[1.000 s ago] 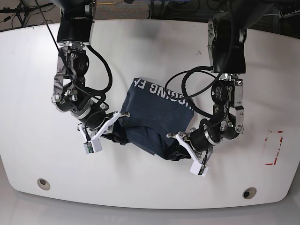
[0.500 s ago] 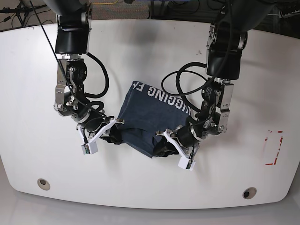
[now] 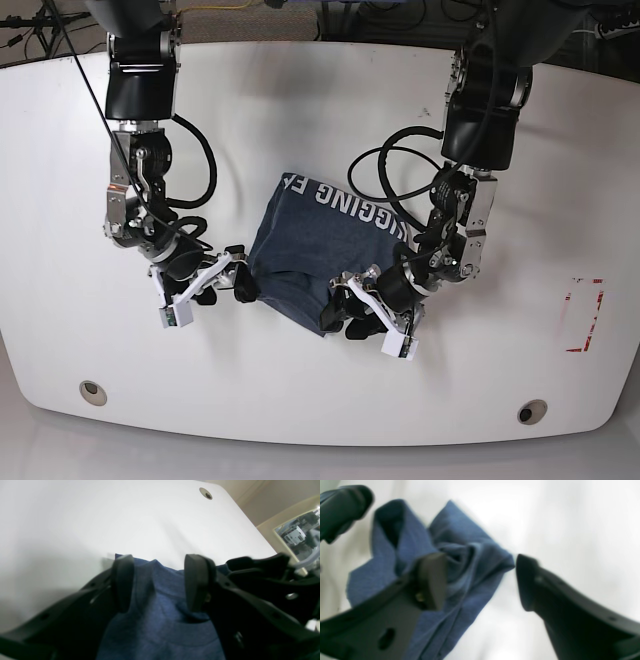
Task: Fold the T-shirt properly
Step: 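Tuck the bundle's sides under with both grippers, squaring it, then grasp the lettered edge with both grippers and fold it over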
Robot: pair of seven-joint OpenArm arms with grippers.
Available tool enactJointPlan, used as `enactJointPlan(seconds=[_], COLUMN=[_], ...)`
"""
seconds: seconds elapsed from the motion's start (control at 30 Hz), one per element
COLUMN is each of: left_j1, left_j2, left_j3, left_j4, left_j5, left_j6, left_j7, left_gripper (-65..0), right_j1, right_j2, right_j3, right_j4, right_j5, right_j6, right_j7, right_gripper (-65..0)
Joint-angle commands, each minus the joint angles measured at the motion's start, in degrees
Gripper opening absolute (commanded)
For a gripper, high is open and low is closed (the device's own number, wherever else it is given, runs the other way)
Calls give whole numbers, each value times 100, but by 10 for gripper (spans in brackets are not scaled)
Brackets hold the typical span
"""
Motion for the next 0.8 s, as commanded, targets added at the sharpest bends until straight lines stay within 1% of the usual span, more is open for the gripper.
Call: enactJointPlan(seconds=[0.0, 0.13, 0.3, 0.4, 0.43, 0.47, 0.53, 0.57, 0.63, 0.67, 0.77], left_j1=[-159, -97, 140, 246, 387, 439, 668, 747, 967, 1063, 1345], left_j2=[-157, -403, -667, -957, -1150, -1212, -1441, -1493, -1616, -1652, -1652], left_j3=[133, 177, 159, 168, 177, 177, 177, 177, 177, 194, 203], left_j4=[332, 895, 1739, 2249, 2478, 2521, 2662, 2680, 2689, 2680, 2662], left_j5=[-126, -126, -135, -100, -100, -100, -108, -108, -126, -126, -100], left_j6=[-55, -55, -55, -55, -55, -55, -55, -55, -55, -55, -55], left_j7=[-132, -132, -132, -132, -132, -132, -132, -132, -132, -132, -132], left_gripper=[-342, -340, -340, -342, -343, -343, -343, -343, -343, -343, -344], right_j1=[-52, -290, -650, -808, -931, -967, -1107, -1134, -1195, -1239, -1309], right_j2=[74, 74, 74, 48, 22, 13, -84, -145, -251, -277, -295], right_j3=[60, 69, 43, 16, 16, 16, 8, 8, 8, 8, 8], right_j4=[642, 1354, 2110, 2373, 2470, 2488, 2470, 2470, 2409, 2373, 2259], right_j5=[133, 125, 125, 133, 133, 133, 133, 125, 116, 116, 116], right_j6=[45, 45, 63, 89, 98, 98, 98, 98, 98, 98, 107], right_j7=[158, -27, -62, -71, -71, -71, -71, -71, -71, -71, -71], right_gripper=[-189, -192, -192, -192, -197, -201, -247, -276, -358, -404, -510])
